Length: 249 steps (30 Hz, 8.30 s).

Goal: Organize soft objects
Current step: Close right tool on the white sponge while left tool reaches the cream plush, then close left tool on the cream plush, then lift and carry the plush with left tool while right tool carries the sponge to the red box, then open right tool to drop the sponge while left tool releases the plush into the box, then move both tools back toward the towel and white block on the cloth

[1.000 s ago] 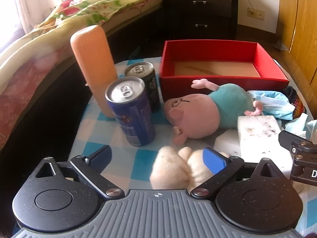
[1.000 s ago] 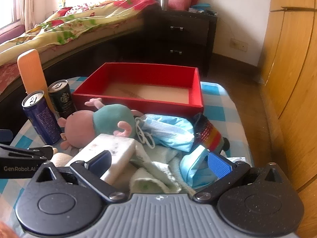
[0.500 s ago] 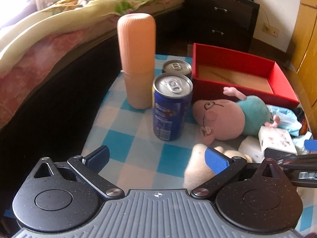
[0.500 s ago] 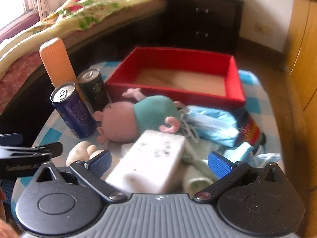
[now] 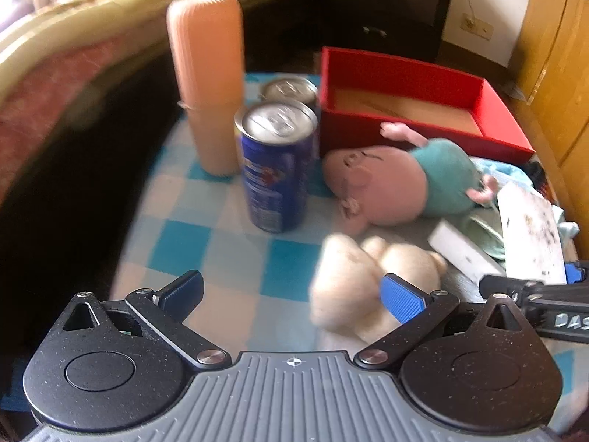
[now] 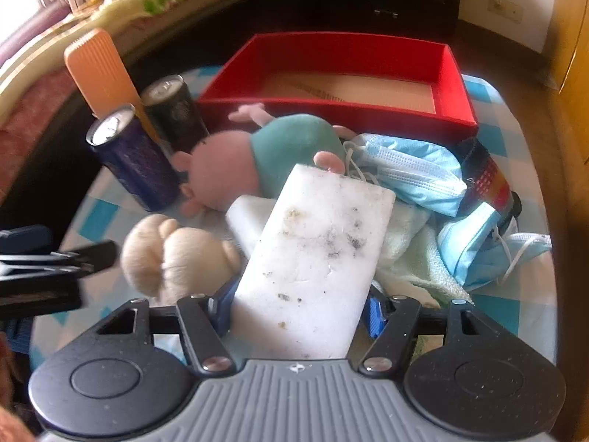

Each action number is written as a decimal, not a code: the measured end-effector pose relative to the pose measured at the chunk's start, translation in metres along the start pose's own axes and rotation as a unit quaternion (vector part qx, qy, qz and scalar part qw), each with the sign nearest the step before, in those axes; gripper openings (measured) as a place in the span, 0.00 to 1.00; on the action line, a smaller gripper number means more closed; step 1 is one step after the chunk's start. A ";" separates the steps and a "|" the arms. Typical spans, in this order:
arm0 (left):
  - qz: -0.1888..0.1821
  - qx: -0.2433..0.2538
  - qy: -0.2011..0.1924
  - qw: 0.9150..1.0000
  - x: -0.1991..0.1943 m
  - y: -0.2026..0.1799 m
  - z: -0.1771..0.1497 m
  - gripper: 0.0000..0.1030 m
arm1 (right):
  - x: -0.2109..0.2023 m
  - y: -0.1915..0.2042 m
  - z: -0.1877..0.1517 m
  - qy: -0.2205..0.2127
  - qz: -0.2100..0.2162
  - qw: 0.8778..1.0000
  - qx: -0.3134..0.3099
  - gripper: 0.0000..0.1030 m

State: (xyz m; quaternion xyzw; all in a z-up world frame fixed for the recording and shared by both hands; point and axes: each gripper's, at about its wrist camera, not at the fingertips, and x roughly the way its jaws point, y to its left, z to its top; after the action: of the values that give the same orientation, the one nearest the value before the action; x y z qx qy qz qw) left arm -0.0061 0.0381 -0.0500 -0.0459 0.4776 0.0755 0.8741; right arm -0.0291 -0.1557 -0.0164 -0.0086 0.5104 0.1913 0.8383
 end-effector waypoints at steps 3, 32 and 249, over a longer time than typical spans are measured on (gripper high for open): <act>-0.030 -0.016 0.026 0.999 0.008 -0.003 0.000 0.95 | -0.011 -0.011 0.000 -0.013 0.032 0.999 0.017 0.42; -0.048 -0.055 0.072 0.995 0.055 -0.027 -0.001 0.71 | -0.012 -0.035 -0.003 -0.023 0.046 0.999 0.011 0.44; -0.060 0.059 0.018 0.996 0.001 -0.103 0.033 0.95 | -0.017 -0.069 0.016 0.012 -0.055 0.998 0.022 0.61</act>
State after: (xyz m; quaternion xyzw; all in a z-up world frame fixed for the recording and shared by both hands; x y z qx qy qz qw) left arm 0.0399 -0.0580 -0.0323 -0.0243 0.4934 -0.0060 0.8694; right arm 0.0001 -0.2216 -0.0069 -0.0212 0.5234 0.1334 0.8413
